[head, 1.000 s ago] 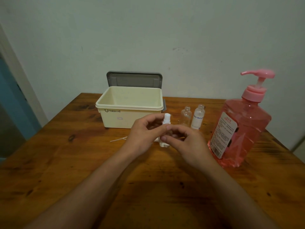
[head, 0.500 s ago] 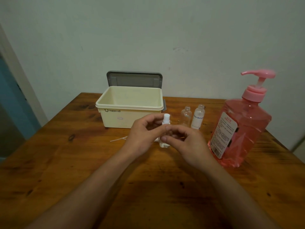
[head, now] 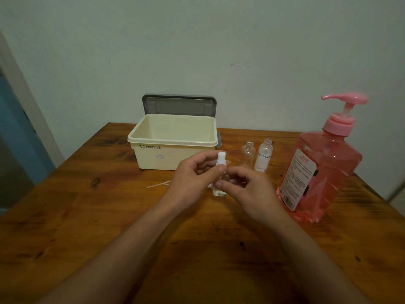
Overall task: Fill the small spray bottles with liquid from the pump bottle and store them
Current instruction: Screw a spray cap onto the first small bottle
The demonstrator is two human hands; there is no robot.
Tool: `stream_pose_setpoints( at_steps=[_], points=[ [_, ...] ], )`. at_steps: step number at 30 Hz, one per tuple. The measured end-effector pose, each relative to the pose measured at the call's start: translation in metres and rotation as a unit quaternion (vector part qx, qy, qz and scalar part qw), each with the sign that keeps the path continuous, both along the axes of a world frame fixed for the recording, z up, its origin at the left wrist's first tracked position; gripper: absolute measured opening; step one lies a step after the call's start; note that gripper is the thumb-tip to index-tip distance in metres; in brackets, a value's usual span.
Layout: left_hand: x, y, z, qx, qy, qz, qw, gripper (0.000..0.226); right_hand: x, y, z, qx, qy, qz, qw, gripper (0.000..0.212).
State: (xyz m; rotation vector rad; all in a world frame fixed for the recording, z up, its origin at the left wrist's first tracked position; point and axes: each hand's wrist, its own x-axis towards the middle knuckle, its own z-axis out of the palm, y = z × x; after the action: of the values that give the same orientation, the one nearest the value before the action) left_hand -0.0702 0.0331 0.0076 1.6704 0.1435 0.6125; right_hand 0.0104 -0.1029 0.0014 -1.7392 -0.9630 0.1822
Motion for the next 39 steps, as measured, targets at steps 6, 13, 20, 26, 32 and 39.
stream_pose_setpoints(
  at_steps=[6, 13, 20, 26, 32, 39],
  points=[
    [0.0012, -0.002, -0.0003, 0.028, 0.014, 0.027, 0.999, 0.03, -0.0001, -0.0002, -0.0028, -0.015, -0.014, 0.001, 1.0, 0.018],
    [-0.0008, -0.0007, 0.0003, 0.02, 0.005, 0.002, 1.0, 0.034, 0.0022, -0.0003, -0.0005, 0.0, -0.011, 0.0, 1.0, 0.024],
    [0.0023, -0.0027, 0.0013, 0.028, 0.014, 0.018, 0.999, 0.032, 0.0033, -0.0005, -0.0032, -0.001, -0.013, -0.002, 1.0, 0.018],
    [0.0002, 0.0001, 0.0001, 0.021, 0.009, 0.002, 1.0, 0.036, 0.0034, -0.0014, -0.0018, 0.008, -0.012, 0.008, 1.0, 0.023],
    [0.0015, -0.0022, -0.0011, 0.027, 0.012, 0.03, 0.999, 0.031, 0.0018, -0.0003, -0.0036, 0.0, -0.014, 0.014, 1.0, 0.017],
    [0.0007, -0.0002, -0.0003, 0.026, 0.0, 0.021, 0.999, 0.033, 0.0015, -0.001, -0.0009, 0.008, -0.004, 0.007, 1.0, 0.025]
  ],
)
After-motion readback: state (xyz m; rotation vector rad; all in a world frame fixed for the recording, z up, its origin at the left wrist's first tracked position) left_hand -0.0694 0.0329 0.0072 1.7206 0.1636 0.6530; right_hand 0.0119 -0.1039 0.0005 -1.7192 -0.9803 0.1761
